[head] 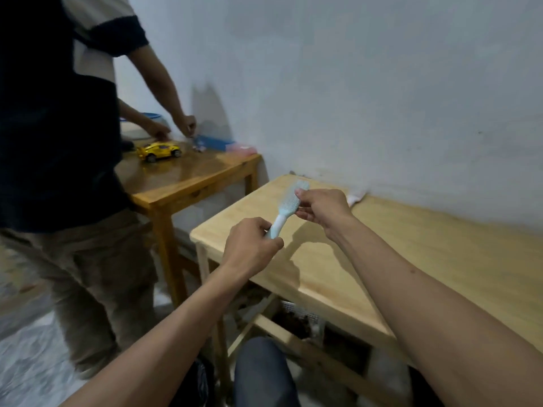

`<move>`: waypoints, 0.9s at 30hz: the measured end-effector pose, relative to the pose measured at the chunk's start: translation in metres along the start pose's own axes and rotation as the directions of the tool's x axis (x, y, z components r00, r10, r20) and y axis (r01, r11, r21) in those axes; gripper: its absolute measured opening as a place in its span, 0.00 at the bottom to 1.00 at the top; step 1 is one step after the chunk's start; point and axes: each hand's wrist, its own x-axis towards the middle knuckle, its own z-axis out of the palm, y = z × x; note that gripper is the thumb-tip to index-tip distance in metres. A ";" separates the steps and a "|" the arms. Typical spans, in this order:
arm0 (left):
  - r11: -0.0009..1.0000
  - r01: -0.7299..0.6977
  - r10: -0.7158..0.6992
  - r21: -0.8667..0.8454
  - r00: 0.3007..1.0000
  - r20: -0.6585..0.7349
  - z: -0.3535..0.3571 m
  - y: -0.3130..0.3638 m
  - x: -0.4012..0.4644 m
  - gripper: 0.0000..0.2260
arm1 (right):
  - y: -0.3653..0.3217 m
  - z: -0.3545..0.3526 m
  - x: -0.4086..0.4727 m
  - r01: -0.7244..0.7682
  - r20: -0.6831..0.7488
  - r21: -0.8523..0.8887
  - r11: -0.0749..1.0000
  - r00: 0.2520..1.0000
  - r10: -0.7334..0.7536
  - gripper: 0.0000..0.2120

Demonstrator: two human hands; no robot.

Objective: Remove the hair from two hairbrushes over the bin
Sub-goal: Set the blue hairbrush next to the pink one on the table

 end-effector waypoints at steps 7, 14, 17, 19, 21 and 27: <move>0.994 -0.104 0.105 -0.015 0.986 0.127 0.077 0.055 0.022 0.09 | -0.002 -0.094 0.031 -0.026 -0.232 -0.031 0.999 0.973 0.018 0.06; 0.965 -0.258 0.243 0.048 0.948 0.207 0.147 0.086 0.049 0.07 | 0.003 -0.162 0.073 -0.134 -0.377 -0.206 0.969 0.925 0.048 0.06; 0.961 -0.266 0.244 0.072 0.943 0.227 0.168 0.092 0.061 0.09 | 0.009 -0.179 0.091 -0.193 -0.438 -0.319 0.928 0.898 0.036 0.08; 0.960 -0.268 0.243 0.086 0.942 0.229 0.177 0.096 0.068 0.09 | 0.011 -0.183 0.105 -0.200 -0.450 -0.336 0.920 0.893 0.030 0.09; 0.953 -0.284 0.256 0.103 0.940 0.224 0.184 0.098 0.077 0.10 | 0.012 -0.184 0.116 -0.204 -0.454 -0.364 0.909 0.891 0.018 0.08; 0.940 -0.322 0.289 0.115 0.928 0.235 0.202 0.105 0.100 0.11 | 0.012 -0.193 0.138 -0.207 -0.493 -0.447 0.871 0.869 -0.047 0.08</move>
